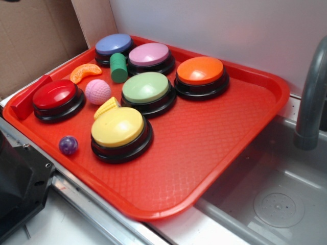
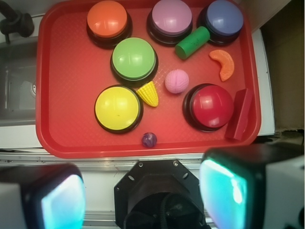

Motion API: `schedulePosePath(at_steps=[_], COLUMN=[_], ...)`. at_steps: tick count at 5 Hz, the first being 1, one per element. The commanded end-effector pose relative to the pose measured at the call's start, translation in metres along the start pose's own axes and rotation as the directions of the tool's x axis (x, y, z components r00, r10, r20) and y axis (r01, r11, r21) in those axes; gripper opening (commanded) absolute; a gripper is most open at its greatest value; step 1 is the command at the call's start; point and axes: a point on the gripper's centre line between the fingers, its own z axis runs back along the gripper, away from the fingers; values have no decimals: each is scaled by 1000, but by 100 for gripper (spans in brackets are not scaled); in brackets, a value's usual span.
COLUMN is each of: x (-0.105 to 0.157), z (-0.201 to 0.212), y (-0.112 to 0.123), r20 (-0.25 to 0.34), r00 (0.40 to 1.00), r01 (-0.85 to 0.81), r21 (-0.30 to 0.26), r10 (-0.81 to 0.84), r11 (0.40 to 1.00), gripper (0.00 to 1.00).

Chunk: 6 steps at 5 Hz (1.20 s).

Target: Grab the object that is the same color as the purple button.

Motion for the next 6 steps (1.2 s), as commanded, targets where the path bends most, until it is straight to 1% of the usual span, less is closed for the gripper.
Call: schedulePosePath(at_steps=[1, 2, 3, 4, 5, 6], x=[0, 3, 5, 5, 3, 2], z=[0, -20, -39, -65, -95, -119], y=[0, 2, 4, 4, 6, 7], r20=[0, 55, 64, 61, 116, 82], r00=[1000, 997, 996, 996, 990, 994], r01=[0, 54, 74, 67, 87, 85], r21=[0, -37, -69, -84, -60, -79], r10=[0, -52, -69, -62, -80, -78], r11=[1000, 998, 995, 994, 994, 993], gripper=[100, 100, 100, 100, 100, 100])
